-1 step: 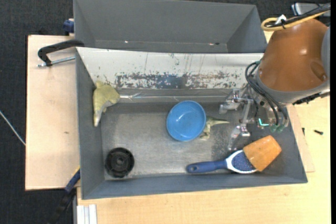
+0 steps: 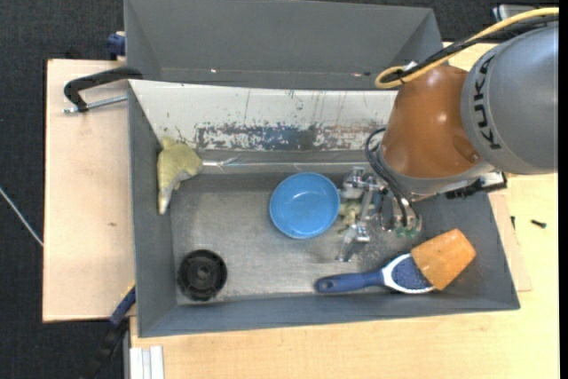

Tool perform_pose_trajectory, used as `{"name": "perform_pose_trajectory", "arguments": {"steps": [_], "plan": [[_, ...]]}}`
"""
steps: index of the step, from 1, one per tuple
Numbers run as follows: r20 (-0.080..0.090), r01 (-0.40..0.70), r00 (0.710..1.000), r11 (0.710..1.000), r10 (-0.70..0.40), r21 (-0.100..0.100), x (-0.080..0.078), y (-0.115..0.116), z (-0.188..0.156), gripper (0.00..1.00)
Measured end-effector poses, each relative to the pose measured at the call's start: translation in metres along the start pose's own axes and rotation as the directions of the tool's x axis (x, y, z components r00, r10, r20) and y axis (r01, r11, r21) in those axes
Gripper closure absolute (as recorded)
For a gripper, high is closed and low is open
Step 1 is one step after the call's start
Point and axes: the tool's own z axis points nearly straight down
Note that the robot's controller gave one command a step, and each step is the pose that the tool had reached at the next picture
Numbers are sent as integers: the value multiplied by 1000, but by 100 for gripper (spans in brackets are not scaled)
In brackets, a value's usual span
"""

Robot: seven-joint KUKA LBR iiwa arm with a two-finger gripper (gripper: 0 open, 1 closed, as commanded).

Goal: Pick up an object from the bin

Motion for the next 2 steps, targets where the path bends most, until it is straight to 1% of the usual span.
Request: {"name": "perform_pose_trajectory", "arguments": {"steps": [1, 2], "plan": [[15, 4, 1000, 1000, -4, 1, -17, 16, 22, 0], [13, -104, 994, 995, 104, -1, -1, 59, 18, 0]]}}
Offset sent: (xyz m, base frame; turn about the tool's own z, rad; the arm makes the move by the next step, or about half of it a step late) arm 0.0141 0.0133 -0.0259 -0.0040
